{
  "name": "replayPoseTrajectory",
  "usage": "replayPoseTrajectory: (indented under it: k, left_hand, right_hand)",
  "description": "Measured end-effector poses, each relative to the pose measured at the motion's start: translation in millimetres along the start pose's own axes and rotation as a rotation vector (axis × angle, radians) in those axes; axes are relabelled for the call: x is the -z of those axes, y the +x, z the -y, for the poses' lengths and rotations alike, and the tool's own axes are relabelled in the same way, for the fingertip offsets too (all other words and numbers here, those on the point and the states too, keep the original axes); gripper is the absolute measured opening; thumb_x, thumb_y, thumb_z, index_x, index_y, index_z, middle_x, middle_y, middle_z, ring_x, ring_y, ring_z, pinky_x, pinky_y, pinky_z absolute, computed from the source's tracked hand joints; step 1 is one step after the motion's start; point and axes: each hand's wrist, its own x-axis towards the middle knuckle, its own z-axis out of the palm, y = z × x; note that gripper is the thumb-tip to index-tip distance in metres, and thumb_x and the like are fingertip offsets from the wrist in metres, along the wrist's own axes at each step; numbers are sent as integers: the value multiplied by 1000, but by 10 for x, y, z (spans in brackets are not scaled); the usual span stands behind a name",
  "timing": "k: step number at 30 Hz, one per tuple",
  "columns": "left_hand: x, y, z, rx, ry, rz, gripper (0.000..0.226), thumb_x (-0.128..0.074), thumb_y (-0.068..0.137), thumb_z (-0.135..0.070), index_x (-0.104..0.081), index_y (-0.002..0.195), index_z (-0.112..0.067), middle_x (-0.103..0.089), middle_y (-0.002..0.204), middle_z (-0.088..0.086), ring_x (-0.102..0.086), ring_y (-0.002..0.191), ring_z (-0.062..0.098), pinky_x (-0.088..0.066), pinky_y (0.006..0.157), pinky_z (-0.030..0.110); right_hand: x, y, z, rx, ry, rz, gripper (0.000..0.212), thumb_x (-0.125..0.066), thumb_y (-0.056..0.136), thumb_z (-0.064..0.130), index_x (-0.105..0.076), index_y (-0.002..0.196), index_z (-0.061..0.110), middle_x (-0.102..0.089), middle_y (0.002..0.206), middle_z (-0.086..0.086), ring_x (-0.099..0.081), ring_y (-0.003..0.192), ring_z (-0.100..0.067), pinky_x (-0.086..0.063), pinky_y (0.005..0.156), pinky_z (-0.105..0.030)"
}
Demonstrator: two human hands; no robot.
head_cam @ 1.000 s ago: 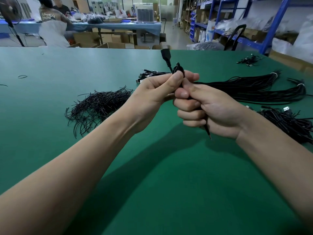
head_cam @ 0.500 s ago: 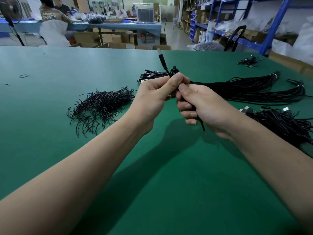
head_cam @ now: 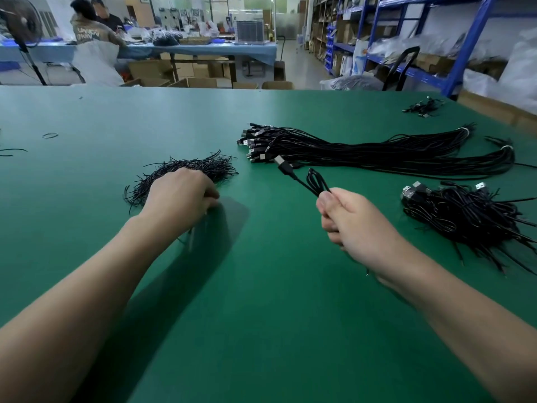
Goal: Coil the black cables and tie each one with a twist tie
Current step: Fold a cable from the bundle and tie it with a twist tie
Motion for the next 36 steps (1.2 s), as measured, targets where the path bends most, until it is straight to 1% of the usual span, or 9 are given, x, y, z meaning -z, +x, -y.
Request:
replayPoseTrajectory:
  k: [8, 11, 15, 19, 23, 26, 30, 33, 36]
  left_hand:
    - [-85, -48, 110, -54, 49, -53, 11, -69, 93, -28, -77, 98, -32, -71, 107, -7, -63, 106, 24, -46, 71, 32]
    - [-118, -93, 107, -101, 44, -98, 13, -65, 96, -28, -77, 100, -27, -69, 112, -5, -58, 110, 24, -47, 81, 36]
    - [-28, -111, 41, -121, -271, -241, 8, -69, 94, -23, -77, 95, -23, -66, 100, -4, -61, 92, 21, -48, 78, 35]
    - [233, -123, -194, -151, -527, -262, 5, -72, 92, -26, -74, 90, -30, -67, 95, -8, -60, 82, 12, -39, 69, 8]
    - [353, -203, -519, -224, -747, -196, 6, -69, 93, -31, -72, 87, -32, -72, 86, -9, -66, 80, 14, -55, 73, 28]
    - [234, -300, -851, -253, -1020, -84, 8, -70, 93, -22, -73, 89, -28, -75, 85, -6, -65, 72, 3, -47, 65, 14]
    - [-12, -441, -1117, -208, -1346, -32, 10, -71, 91, -14, -74, 87, -22, -74, 88, 9, -67, 81, 26, -51, 74, 24]
    - [-110, -498, -1110, -205, -1439, -6, 5, -72, 85, -26, -76, 87, -23, -73, 87, 0, -65, 81, 12, -53, 80, 21]
    - [-153, -545, -1089, -199, -1475, 4, 12, -72, 83, -27, -77, 90, -19, -75, 87, -3, -69, 82, 9, -53, 82, 19]
  right_hand:
    - [-66, -126, -66, -107, 212, 3, 32, -34, 110, 29, -43, 83, 14, -44, 58, 6, -41, 38, -14, -33, 39, -22]
    - [-73, -125, -102, -101, 227, 9, 32, -32, 110, 30, -42, 85, 14, -39, 56, 7, -35, 34, -14, -29, 40, -25]
    - [-88, -111, -124, -85, 245, -1, 32, -32, 110, 31, -42, 85, 14, -33, 57, 8, -24, 37, -10, -21, 42, -26]
    - [-108, -105, -153, -87, 260, -15, 32, -32, 110, 32, -43, 84, 15, -32, 59, 7, -22, 41, -10, -19, 45, -27]
    - [-134, -103, -130, -73, 302, -13, 32, -32, 110, 31, -43, 83, 17, -32, 58, 10, -22, 43, -8, -21, 42, -18]
    - [-131, -113, -87, -55, 377, -9, 30, -33, 109, 27, -43, 83, 17, -31, 56, 11, -22, 44, -7, -22, 41, -17]
    - [-149, -123, -44, -89, 467, 14, 24, -35, 105, 17, -43, 82, 16, -31, 54, 11, -22, 42, -5, -21, 39, -16]
    - [-181, -129, -69, -66, 418, 38, 28, -36, 108, 22, -42, 81, 17, -32, 56, 12, -24, 44, -5, -22, 41, -18]
    - [-211, -134, -112, 0, 386, 49, 30, -36, 109, 23, -44, 81, 18, -33, 59, 12, -25, 48, -5, -23, 43, -18]
